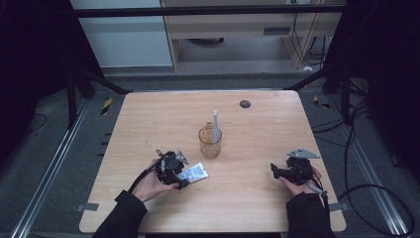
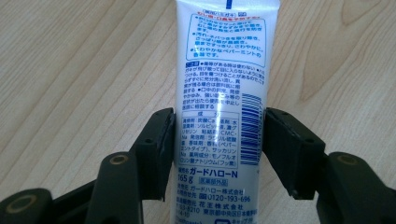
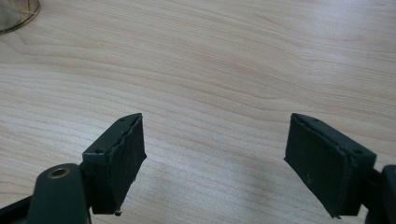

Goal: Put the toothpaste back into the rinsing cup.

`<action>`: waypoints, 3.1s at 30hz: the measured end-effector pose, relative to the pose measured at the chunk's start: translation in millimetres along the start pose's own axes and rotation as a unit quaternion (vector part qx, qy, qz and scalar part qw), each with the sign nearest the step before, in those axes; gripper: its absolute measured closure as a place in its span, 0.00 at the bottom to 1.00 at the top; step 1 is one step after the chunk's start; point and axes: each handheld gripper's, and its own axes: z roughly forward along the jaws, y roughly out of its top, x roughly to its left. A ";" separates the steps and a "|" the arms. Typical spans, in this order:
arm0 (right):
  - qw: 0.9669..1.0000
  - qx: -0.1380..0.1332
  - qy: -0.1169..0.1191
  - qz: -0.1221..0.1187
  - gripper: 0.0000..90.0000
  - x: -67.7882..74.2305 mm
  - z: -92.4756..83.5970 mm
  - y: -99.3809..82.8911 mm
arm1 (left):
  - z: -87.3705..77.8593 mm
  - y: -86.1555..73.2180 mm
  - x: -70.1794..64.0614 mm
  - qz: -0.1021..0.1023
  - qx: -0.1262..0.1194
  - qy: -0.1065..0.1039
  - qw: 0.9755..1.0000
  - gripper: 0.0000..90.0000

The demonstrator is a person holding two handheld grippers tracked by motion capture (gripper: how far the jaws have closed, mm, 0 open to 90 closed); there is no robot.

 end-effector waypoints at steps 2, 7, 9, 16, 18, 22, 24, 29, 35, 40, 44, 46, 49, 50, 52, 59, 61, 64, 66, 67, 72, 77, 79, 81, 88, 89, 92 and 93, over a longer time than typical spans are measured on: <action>1.000 0.000 0.001 0.000 0.22 0.2 0.2 0.0 | 1.9 0.5 0.3 0.000 0.005 -0.003 1.000 0.48; 1.000 0.000 0.002 0.001 0.22 0.1 0.1 0.3 | 7.7 2.5 0.1 0.000 0.016 -0.003 1.000 0.47; 1.000 0.002 0.001 0.000 0.22 0.0 0.9 0.2 | 8.2 2.4 1.7 -0.001 0.016 -0.008 1.000 0.47; 1.000 0.004 0.002 -0.001 0.22 1.3 2.8 1.0 | 8.8 4.0 0.4 0.002 0.017 -0.003 1.000 0.48; 1.000 0.005 0.002 0.000 0.22 2.1 2.9 1.0 | 8.1 3.8 0.3 0.001 0.016 0.000 1.000 0.52; 1.000 0.005 0.002 -0.001 0.22 0.8 3.5 0.7 | 4.3 3.3 -0.1 -0.003 0.011 0.000 1.000 0.62; 1.000 0.006 0.001 0.000 0.22 -0.1 3.5 0.2 | 3.1 3.1 -1.4 -0.007 0.008 0.003 1.000 0.66; 1.000 0.005 0.001 0.001 0.22 -1.2 2.8 -0.2 | -0.7 -0.2 -0.5 -0.017 -0.001 -0.003 1.000 0.73; 1.000 0.004 0.001 0.003 0.22 -2.6 1.5 -0.9 | -10.8 -6.1 3.1 -0.032 -0.017 -0.010 0.999 0.75; 1.000 0.004 0.001 0.005 0.22 -3.0 0.6 -1.2 | -30.7 -11.8 4.9 -0.047 -0.049 -0.001 0.998 0.76; 1.000 0.001 -0.003 0.002 0.23 -2.6 -0.6 -1.3 | -45.8 -15.8 8.3 -0.065 -0.079 0.014 0.995 0.76; 1.000 0.001 -0.003 0.003 0.23 -2.9 -0.7 -1.2 | -53.6 -17.3 10.8 -0.075 -0.100 0.028 0.992 0.76; 1.000 0.000 -0.005 0.002 0.23 -3.1 -1.1 -1.4 | -62.1 -18.9 13.6 -0.092 -0.129 0.045 0.986 0.76; 1.000 0.000 -0.005 0.002 0.23 -3.2 -1.0 -1.4 | -63.7 -19.2 14.2 -0.097 -0.136 0.050 0.985 0.76; 1.000 -0.001 -0.006 0.002 0.23 -3.3 -1.0 -1.6 | -66.8 -19.4 16.2 -0.108 -0.154 0.066 0.980 0.76; 1.000 -0.013 -0.007 0.005 0.21 -2.2 -4.0 -1.1 | -72.4 -16.2 22.1 -0.143 -0.200 0.124 0.961 0.76; 1.000 -0.012 -0.007 0.005 0.21 -2.6 -3.7 -1.1 | -74.3 -15.6 24.6 -0.155 -0.213 0.134 0.955 0.76; 1.000 -0.010 -0.008 0.003 0.20 -1.6 -2.7 -1.6 | -79.3 -12.6 30.5 -0.168 -0.235 0.154 0.945 0.76; 1.000 -0.010 -0.008 0.003 0.20 -0.6 -2.1 -1.7 | -81.6 -9.7 33.3 -0.176 -0.250 0.156 0.939 0.76; 1.000 -0.010 -0.008 0.003 0.20 -0.6 -2.1 -1.7 | -82.6 -7.8 34.5 -0.177 -0.257 0.157 0.937 0.76; 1.000 -0.009 -0.010 -0.001 0.19 -0.3 -1.0 -2.1 | -85.2 6.3 37.6 -0.187 -0.282 0.160 0.928 0.76; 1.000 -0.011 -0.010 0.002 0.18 -0.7 -1.5 -2.6 | -85.0 21.2 38.2 -0.191 -0.311 0.169 0.915 0.76; 1.000 -0.011 -0.010 0.002 0.18 -0.7 -1.5 -2.7 | -85.4 25.8 38.8 -0.191 -0.322 0.174 0.911 0.76; 1.000 -0.012 -0.012 -0.002 0.18 -0.5 -1.1 -2.9 | -86.3 29.6 39.8 -0.195 -0.337 0.178 0.903 0.76; 1.000 -0.012 -0.013 -0.003 0.17 0.3 0.4 -3.3 | -87.6 46.3 41.0 -0.202 -0.369 0.181 0.889 0.76; 1.000 -0.013 -0.015 -0.003 0.17 0.5 0.4 -3.3 | -87.3 48.5 40.8 -0.202 -0.374 0.179 0.887 0.76; 1.000 -0.015 -0.018 -0.004 0.17 0.3 0.3 -3.2 | -84.8 55.8 40.8 -0.204 -0.388 0.175 0.882 0.76; 1.000 -0.016 -0.019 -0.005 0.17 0.2 0.5 -3.3 | -83.5 58.4 40.8 -0.204 -0.392 0.174 0.880 0.76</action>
